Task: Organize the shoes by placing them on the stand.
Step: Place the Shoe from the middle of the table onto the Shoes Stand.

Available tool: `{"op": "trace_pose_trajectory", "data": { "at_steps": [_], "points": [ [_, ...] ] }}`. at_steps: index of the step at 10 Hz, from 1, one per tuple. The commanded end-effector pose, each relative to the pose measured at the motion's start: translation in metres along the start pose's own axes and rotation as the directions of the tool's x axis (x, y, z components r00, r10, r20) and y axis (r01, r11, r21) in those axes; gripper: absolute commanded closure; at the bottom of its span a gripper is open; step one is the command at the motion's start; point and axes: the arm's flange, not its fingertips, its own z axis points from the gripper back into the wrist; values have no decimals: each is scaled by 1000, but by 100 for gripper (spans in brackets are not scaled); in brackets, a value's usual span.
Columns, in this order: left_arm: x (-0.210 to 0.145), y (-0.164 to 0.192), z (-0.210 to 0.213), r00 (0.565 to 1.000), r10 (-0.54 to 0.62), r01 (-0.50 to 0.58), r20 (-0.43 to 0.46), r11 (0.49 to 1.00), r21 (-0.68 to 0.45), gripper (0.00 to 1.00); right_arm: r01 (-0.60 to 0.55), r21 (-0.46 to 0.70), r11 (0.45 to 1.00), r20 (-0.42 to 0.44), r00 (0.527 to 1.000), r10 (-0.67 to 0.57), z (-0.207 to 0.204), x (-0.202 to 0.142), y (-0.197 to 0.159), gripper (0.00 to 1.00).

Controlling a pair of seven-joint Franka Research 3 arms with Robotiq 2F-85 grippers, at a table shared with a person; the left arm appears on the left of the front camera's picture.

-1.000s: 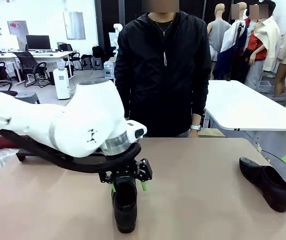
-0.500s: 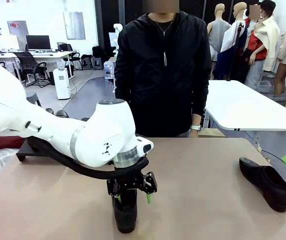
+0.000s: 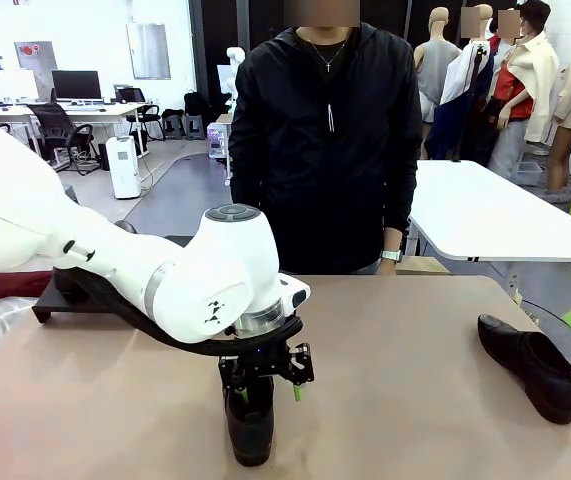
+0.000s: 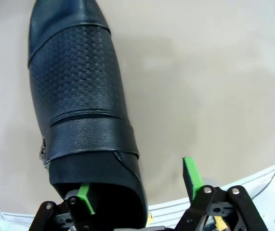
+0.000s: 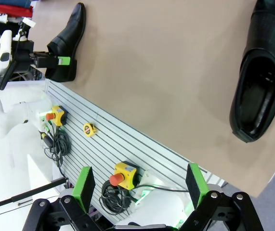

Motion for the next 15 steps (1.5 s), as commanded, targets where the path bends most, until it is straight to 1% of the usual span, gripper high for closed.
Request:
{"op": "trace_pose_trajectory", "data": {
  "at_steps": [1,7,9,10,11,12,13,14,15],
  "points": [
    [3,-7,-4,999,31,-31,8,999,41,100,21,-11,1000,17,1000,-21,-1,1,2,0],
    [2,-1,2,998,52,-54,31,997,61,100,21,-11,1000,17,1000,-21,-1,1,2,0],
    [1,3,11,998,39,-42,44,998,52,100,21,-11,1000,17,1000,-21,-1,1,2,0],
    [-2,8,23,998,38,-41,56,998,55,100,21,-11,1000,17,1000,-21,-1,1,2,0],
    [-10,12,43,999,-16,14,42,999,38,100,21,-11,1000,17,1000,-21,-1,1,2,0],
    [-24,16,70,994,-108,108,26,994,24,100,21,-11,1000,17,1000,-21,-1,1,2,0],
    [-44,24,102,971,-238,238,19,971,20,100,21,-11,1000,17,1000,-21,-1,1,2,0],
    [-69,34,134,933,-355,355,67,935,2,100,21,-11,1000,17,1000,-21,-1,1,2,0],
    [-87,43,153,899,-423,420,115,906,54,100,21,-11,1000,17,1000,-21,-1,1,2,0]
  ]
}}
